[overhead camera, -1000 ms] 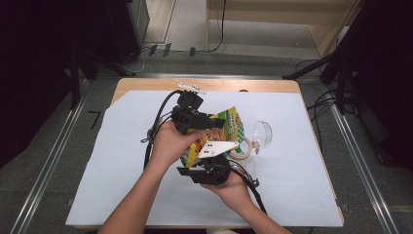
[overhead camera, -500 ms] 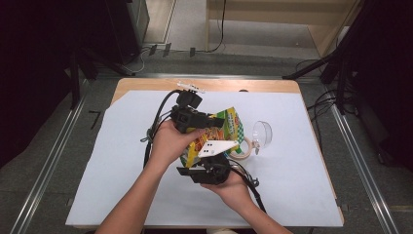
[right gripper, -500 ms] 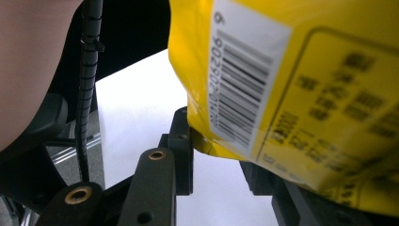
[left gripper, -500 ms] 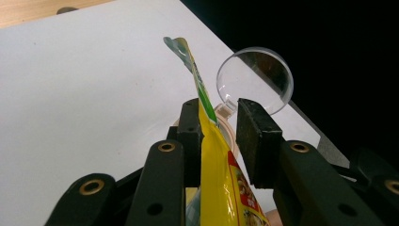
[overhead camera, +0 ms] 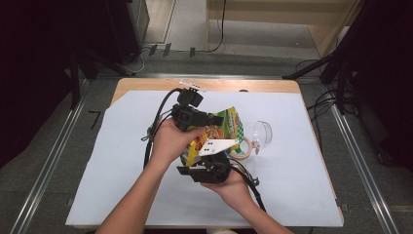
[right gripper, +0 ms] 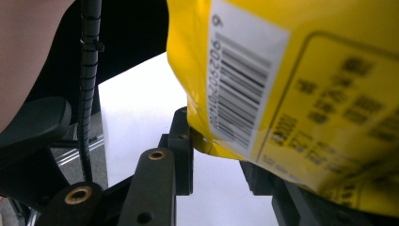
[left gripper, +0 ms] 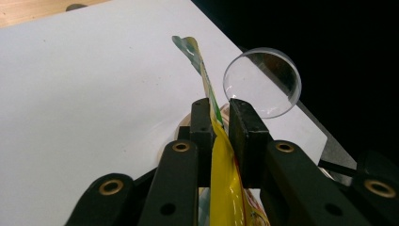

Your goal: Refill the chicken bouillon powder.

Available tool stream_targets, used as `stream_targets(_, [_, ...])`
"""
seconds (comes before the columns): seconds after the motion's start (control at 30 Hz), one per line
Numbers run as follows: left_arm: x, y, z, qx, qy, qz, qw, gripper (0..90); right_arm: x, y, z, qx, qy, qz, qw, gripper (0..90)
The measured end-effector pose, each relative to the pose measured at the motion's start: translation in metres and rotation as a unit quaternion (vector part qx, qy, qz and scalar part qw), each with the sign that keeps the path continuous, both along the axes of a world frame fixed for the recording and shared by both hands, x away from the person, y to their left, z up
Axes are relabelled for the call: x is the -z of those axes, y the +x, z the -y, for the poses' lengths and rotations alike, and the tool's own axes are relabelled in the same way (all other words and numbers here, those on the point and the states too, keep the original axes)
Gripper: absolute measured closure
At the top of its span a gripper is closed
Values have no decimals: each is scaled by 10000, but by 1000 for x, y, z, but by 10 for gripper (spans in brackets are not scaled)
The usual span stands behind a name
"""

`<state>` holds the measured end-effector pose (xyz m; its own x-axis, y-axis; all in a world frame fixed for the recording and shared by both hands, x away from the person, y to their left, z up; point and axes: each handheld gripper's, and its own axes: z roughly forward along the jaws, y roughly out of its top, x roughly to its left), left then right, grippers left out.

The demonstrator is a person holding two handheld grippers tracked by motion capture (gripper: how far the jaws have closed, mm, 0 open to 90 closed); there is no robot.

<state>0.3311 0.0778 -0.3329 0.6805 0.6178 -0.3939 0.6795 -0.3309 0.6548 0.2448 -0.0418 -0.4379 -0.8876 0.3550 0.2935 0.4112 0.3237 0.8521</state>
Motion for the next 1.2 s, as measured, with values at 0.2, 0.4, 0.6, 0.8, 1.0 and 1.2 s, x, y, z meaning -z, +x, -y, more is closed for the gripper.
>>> stream_targets(0.2, [-1, -1, 1, -22, 35, 72, 10000, 816, 0, 1, 0, 17, 3, 2, 10000, 702])
stream_targets(0.4, [-1, 2, 1, -55, 35, 70, 10000, 814, 0, 2, 0, 25, 6, -14, 10000, 679])
stream_targets(0.6, [-2, 0, 2, -31, 58, 118, 9999, 814, -1, 2, 1, 37, -35, 47, 10000, 704])
stream_targets(0.8, [-4, 2, 3, -29, 106, 77, 9999, 813, -2, 1, 0, 51, 37, 31, 10000, 697])
stream_targets(1.0, [-4, 3, 3, -7, 121, -37, 9999, 813, -2, 1, 0, 22, 43, 9, 10000, 709])
stream_targets(1.2, [-3, 4, 3, -4, 126, -55, 9999, 813, -2, 1, 0, 25, 27, -7, 10000, 710])
